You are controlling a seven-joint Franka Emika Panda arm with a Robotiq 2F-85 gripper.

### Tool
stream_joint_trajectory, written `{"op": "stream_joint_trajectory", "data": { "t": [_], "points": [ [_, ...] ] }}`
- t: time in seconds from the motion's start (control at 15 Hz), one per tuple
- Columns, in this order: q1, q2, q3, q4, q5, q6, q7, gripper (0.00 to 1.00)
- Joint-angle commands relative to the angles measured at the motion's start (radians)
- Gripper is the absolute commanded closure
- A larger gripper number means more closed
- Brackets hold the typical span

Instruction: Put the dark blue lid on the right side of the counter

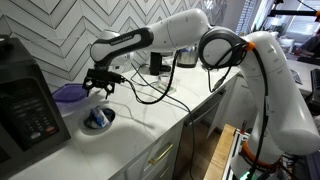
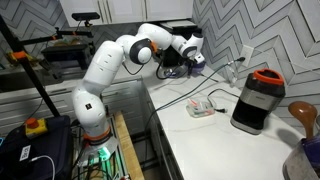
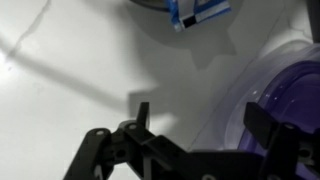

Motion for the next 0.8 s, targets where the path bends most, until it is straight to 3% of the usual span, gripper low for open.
{"op": "stream_joint_trajectory", "data": {
  "t": [0.0, 0.33, 0.53, 0.73],
  "points": [
    [0.010, 0.084, -0.006, 0.106, -0.019, -0.046, 0.015, 0.29],
    [0.018, 0.147, -0.011, 0.185, -0.023, -0.101, 0.027, 0.65],
    [0.028, 0.137, -0.018, 0.188, -0.033, -0.076, 0.032, 0.28],
    [0.032, 0.103, -0.016, 0.175, -0.040, -0.103, 0.046, 0.07]
  ]
}}
